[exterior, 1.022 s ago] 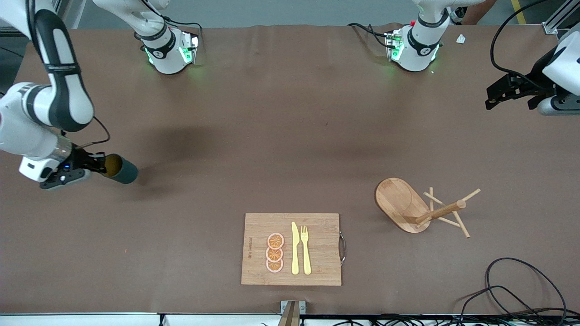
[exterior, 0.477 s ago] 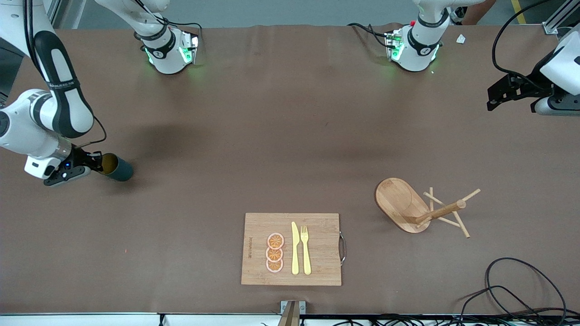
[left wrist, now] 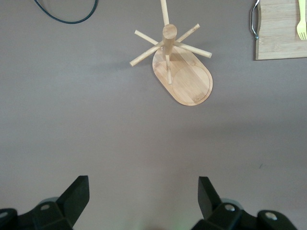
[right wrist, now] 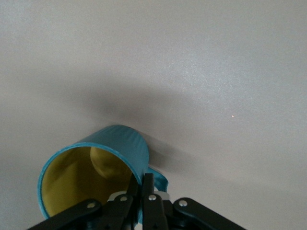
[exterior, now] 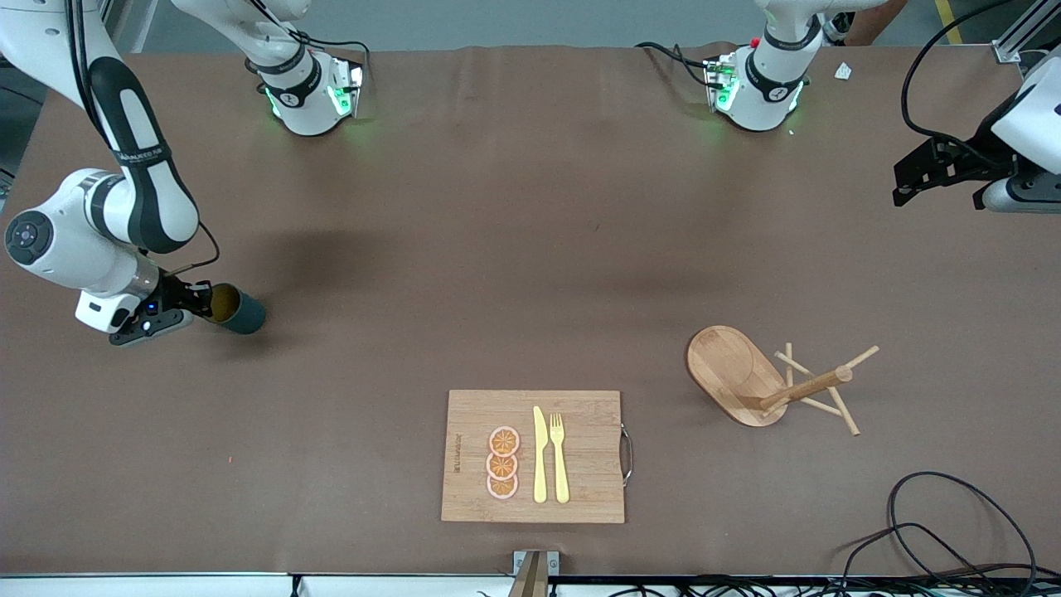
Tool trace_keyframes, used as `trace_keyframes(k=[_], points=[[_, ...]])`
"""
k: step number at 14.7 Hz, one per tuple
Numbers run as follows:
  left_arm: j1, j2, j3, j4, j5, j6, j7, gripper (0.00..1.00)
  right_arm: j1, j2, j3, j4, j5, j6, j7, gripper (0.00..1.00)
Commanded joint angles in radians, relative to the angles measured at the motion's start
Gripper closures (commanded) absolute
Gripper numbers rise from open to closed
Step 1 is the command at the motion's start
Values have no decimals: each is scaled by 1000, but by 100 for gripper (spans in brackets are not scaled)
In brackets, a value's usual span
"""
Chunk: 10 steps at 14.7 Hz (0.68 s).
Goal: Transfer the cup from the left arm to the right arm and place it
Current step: 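Lower the mug onto the table with the right gripper and release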
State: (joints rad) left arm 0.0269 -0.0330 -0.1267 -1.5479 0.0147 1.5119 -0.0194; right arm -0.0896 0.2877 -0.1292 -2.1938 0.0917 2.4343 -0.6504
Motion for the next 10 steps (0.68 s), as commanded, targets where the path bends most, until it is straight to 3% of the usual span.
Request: trace_keyframes(k=[1,5,10], points=[[2,-5,-1,-6,16,8,21,0,-4,-30,0,-38,8,8,14,3],[4,-18,1,-8,16,-18,22,0,22,-68,2,6,8,-90,114,0],[4,-18,1,-6,13,-16,21,0,77,-97,0,248,-4,-415,313,0]])
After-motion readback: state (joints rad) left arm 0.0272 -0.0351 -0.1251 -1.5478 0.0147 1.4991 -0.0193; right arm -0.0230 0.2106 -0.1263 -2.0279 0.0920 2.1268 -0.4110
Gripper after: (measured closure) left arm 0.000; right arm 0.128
